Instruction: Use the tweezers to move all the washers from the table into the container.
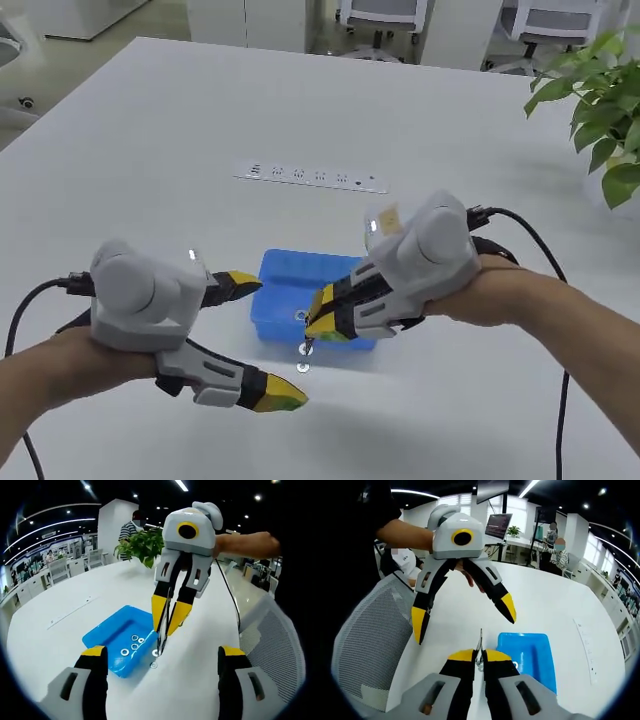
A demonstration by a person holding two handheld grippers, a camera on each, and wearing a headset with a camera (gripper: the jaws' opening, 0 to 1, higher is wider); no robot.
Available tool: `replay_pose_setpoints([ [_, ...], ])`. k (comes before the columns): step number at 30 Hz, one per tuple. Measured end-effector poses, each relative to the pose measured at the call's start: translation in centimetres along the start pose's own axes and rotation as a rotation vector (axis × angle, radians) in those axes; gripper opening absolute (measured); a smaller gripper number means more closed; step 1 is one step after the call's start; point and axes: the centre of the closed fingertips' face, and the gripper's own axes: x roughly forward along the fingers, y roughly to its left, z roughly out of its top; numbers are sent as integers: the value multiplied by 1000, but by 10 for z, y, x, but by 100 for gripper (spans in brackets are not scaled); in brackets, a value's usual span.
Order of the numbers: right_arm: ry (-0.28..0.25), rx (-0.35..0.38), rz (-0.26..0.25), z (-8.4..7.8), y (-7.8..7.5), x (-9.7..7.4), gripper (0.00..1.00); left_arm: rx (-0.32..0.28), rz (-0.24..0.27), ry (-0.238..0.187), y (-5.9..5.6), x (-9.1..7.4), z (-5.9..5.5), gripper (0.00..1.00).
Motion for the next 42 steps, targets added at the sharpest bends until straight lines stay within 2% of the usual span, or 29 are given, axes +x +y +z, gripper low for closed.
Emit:
replay_pose_setpoints([
  [8,1,3,-7,4,-8,-9,7,-17,20,-17,2,-4,1,99],
  [25,2,-12,-53,3,-36,-21,7,-31,47,-41,8,-10,4,99],
  [33,11,-14,-68,-6,-49,-18,7,-33,50,-41,10,-10,4,99],
  [42,12,-8,-74,-16,-58,-7,7,-34,60,-46,16,-13,1,98],
])
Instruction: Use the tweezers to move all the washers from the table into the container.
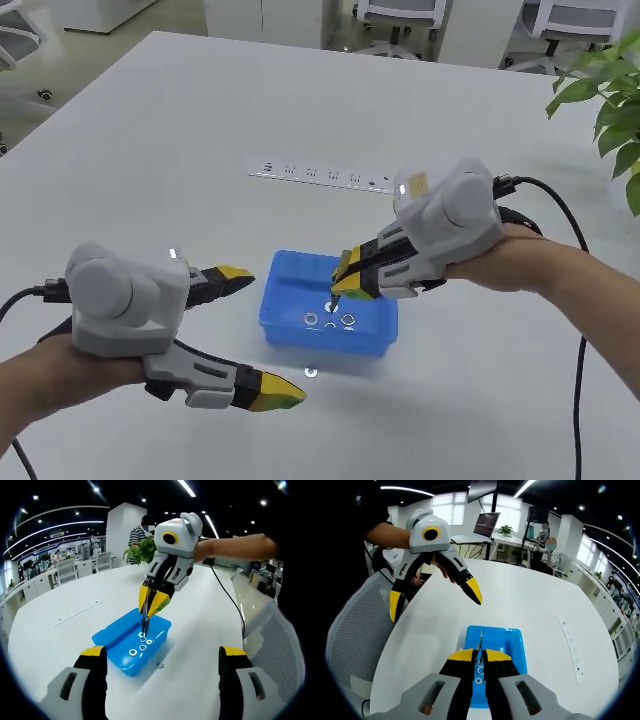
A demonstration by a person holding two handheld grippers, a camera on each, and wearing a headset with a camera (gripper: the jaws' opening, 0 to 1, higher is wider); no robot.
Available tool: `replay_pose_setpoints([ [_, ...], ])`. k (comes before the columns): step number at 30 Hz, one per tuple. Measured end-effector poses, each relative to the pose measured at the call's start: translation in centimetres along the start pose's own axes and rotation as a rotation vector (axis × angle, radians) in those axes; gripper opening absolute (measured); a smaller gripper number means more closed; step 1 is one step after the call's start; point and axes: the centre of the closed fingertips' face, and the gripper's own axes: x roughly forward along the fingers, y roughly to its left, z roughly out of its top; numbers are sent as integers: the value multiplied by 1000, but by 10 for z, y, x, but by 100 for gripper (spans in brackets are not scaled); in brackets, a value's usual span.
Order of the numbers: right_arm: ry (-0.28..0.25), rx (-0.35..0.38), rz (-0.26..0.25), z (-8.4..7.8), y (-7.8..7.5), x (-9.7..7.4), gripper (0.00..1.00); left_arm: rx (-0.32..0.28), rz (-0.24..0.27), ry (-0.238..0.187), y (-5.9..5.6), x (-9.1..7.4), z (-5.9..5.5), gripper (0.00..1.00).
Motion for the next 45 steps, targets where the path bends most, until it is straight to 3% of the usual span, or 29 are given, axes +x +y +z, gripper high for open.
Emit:
replay_pose_setpoints([
  [15,6,29,28,-14,1,27,7,10,3,-5,9,1,0,93],
  [26,16,53,43,-22,3,37,7,29,-17,1,13,8,4,85],
  [37,20,63,52,-25,3,43,8,74,-41,17,26,19,12,64],
  [45,19,65,59,-25,3,46,8,87,-71,15,25,27,22,44],
])
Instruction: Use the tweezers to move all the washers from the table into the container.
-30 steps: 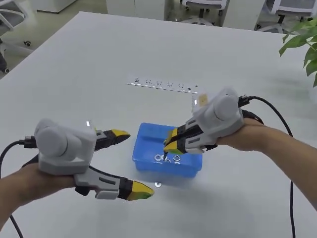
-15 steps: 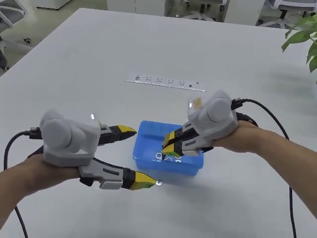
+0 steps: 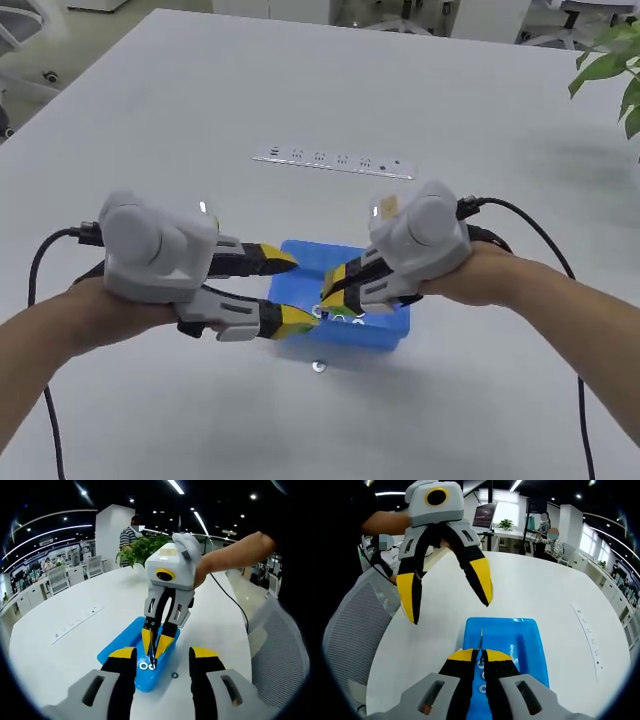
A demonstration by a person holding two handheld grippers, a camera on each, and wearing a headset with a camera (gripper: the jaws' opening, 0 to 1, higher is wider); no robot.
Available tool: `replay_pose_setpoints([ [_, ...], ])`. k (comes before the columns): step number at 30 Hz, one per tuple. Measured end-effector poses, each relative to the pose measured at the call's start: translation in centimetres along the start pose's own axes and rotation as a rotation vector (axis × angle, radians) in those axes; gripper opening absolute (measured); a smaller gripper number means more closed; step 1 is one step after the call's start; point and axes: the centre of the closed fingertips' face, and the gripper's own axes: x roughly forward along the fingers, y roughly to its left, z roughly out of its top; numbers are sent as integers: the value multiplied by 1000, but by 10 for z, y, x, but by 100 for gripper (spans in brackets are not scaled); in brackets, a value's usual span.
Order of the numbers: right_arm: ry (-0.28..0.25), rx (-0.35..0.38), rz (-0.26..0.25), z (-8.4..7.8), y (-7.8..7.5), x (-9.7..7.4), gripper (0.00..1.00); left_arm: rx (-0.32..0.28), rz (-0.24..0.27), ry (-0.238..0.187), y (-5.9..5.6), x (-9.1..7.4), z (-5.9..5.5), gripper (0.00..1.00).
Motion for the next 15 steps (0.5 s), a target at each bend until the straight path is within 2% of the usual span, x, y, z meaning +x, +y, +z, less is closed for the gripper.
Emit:
replay_pose_setpoints([
  [6,1,0,1,0,0,0,8,22,-4,3,5,6,9,29],
  [10,0,-7,0,1,1,0,8,35,-9,0,9,10,14,25],
  [15,2,-19,0,0,2,0,8,56,-17,10,10,16,16,20],
])
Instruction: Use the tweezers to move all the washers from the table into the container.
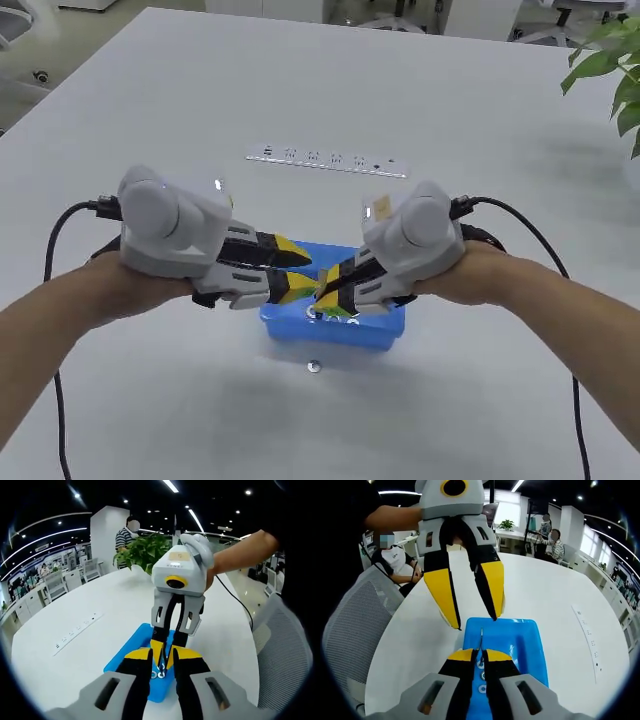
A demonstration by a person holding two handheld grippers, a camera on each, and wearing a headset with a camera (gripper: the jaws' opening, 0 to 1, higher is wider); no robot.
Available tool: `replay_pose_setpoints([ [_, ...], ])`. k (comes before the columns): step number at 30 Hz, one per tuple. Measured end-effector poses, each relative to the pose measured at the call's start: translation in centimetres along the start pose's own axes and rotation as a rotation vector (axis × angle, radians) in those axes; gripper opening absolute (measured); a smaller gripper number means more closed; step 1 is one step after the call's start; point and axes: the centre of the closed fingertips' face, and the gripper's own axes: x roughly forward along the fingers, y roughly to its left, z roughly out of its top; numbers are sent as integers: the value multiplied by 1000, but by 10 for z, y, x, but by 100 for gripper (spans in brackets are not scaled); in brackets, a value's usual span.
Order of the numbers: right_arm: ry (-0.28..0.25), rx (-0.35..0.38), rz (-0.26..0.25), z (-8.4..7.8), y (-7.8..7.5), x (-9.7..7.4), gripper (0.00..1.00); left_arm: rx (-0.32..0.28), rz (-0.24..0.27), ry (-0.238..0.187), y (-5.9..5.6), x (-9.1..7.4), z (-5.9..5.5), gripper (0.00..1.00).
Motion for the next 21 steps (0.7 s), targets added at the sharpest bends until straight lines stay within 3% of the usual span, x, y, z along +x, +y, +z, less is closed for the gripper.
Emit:
replay_pose_setpoints([
  [13,12,-38,8,0,1,0,9,39,-38,31,-3,14,-2,7],
  [21,23,-44,9,-1,2,-2,10,45,-45,33,-4,13,-2,6],
])
